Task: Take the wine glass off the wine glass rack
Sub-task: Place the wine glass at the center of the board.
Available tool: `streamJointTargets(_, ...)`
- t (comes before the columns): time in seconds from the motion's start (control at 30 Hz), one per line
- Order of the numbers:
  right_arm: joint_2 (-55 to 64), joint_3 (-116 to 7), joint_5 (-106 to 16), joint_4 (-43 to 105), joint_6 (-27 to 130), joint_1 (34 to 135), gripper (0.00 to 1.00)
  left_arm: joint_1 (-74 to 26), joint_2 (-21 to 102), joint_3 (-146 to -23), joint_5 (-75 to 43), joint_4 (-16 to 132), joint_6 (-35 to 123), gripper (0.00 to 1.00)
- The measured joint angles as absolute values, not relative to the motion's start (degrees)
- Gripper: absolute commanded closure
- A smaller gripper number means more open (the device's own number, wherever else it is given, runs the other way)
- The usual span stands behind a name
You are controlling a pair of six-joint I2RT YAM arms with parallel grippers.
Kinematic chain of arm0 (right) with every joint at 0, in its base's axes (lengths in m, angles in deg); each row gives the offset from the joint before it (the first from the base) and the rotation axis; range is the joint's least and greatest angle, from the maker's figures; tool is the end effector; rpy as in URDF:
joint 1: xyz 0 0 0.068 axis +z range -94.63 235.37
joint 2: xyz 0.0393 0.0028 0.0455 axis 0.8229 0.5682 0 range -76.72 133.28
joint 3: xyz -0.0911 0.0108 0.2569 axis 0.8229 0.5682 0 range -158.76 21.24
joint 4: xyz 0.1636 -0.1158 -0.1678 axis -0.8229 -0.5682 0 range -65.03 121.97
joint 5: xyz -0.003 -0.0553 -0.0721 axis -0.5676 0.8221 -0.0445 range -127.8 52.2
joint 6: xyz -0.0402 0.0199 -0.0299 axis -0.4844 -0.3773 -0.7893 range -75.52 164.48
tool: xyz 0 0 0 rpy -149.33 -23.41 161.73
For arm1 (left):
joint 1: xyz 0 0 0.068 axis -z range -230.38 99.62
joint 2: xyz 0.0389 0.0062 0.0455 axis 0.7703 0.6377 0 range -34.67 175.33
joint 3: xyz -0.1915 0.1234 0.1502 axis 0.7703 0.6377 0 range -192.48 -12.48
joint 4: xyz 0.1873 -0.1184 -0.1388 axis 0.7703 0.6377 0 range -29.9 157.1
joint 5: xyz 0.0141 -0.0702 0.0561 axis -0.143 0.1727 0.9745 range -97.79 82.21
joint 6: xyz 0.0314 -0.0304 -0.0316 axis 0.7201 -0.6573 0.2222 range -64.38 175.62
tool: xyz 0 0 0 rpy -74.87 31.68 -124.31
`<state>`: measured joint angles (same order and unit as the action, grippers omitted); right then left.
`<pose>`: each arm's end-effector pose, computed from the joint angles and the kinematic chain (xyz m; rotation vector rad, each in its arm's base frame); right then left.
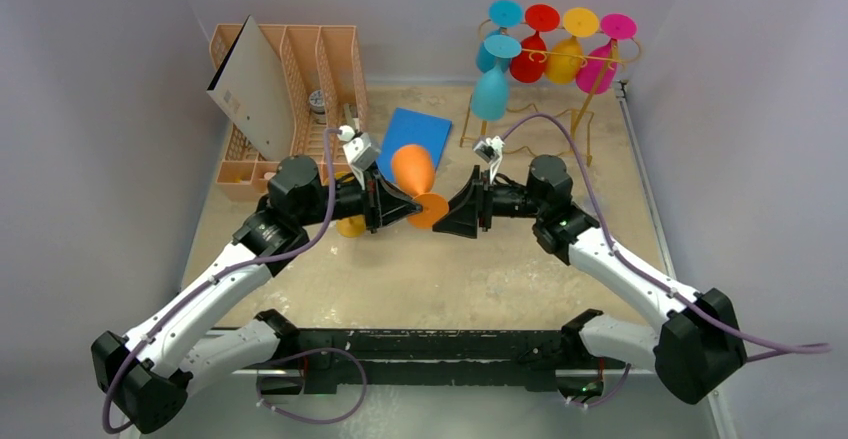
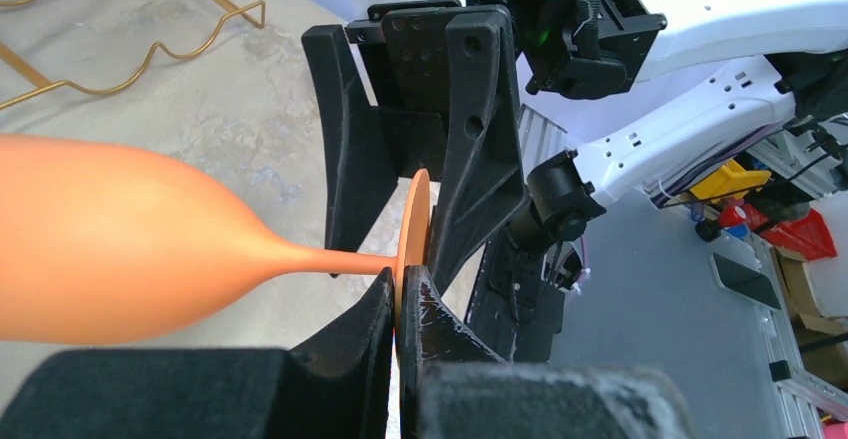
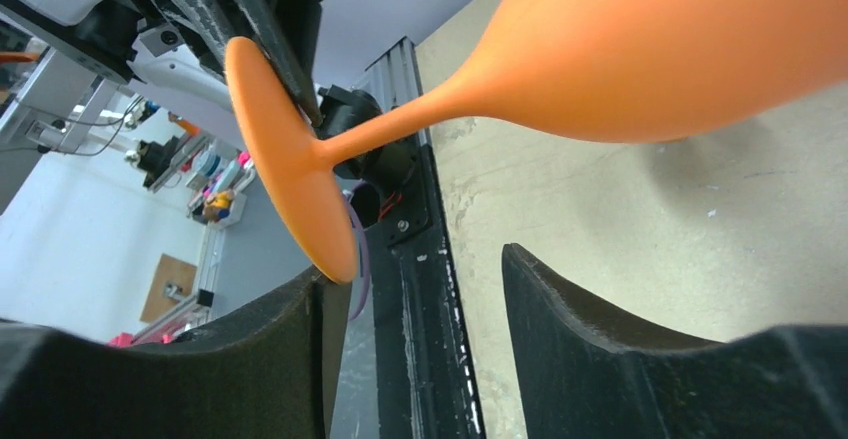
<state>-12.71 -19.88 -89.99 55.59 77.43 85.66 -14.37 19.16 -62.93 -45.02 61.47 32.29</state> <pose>0.2009 0.1499 0.3120 -0.7607 1.6275 1.5260 0.1607 -0.1435 0.3637 0.7244 1.6610 -1.2951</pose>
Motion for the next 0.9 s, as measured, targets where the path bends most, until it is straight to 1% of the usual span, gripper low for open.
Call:
streamJointTargets(0.13, -11.4, -19.6, -90.3, 59.2, 77.9, 86.1, 0.50, -14.4, 20.2, -61.9, -44.9, 59.5, 32.1, 1.00)
streamJointTargets(0.2, -11.8, -19.2, -90.0, 61.8, 78.1, 86.2, 0.57, -14.4, 20.4, -61.6, -44.9, 58.7, 31.9, 1.00)
streamJointTargets(0.27, -12.0, -18.9, -89.7, 64.0, 78.7, 86.2, 0.61, -14.3, 20.4, -61.3, -44.9, 57.9, 31.6, 1.00)
streamJointTargets(0.33, -11.9, -18.6, -89.8, 66.4, 80.0, 86.2, 0.62, -14.4, 20.4, -61.2, -44.8, 57.4, 31.3, 1.00)
streamJointTargets(0.4, -11.6, -18.5, -89.8, 68.4, 81.2, 86.5, 0.58, -14.3, 20.4, -61.2, -44.9, 56.9, 31.1, 1.00)
streamJointTargets(0.47, -11.4, -18.5, -89.7, 70.0, 82.2, 86.6, 0.59, -14.3, 20.4, -61.2, -44.9, 56.5, 31.0, 1.00)
streamJointTargets(0.6, -11.1, -17.5, -89.8, 72.7, 83.4, 86.9, 0.68, -14.3, 20.4, -61.2, -44.9, 56.3, 30.7, 1.00)
streamJointTargets(0.73, -10.9, -17.1, -90.0, 73.6, 84.4, 87.1, 0.71, -14.3, 20.4, -60.9, -44.9, 56.3, 30.7, 1.00)
streamJointTargets(0.77, -10.7, -17.1, -90.1, 73.9, 84.6, 87.2, 0.74, -14.3, 20.3, -60.7, -44.9, 56.3, 30.6, 1.00)
streamJointTargets(0.83, -10.2, -17.1, -90.4, 74.4, 85.0, 87.3, 0.86, -14.3, 20.3, -60.5, -44.8, 56.3, 30.6, 1.00)
streamJointTargets(0.9, -9.7, -17.1, -91.3, 75.1, 85.5, 87.3, 0.92, -14.4, 20.3, -60.4, -44.6, 56.4, 30.6, 1.00)
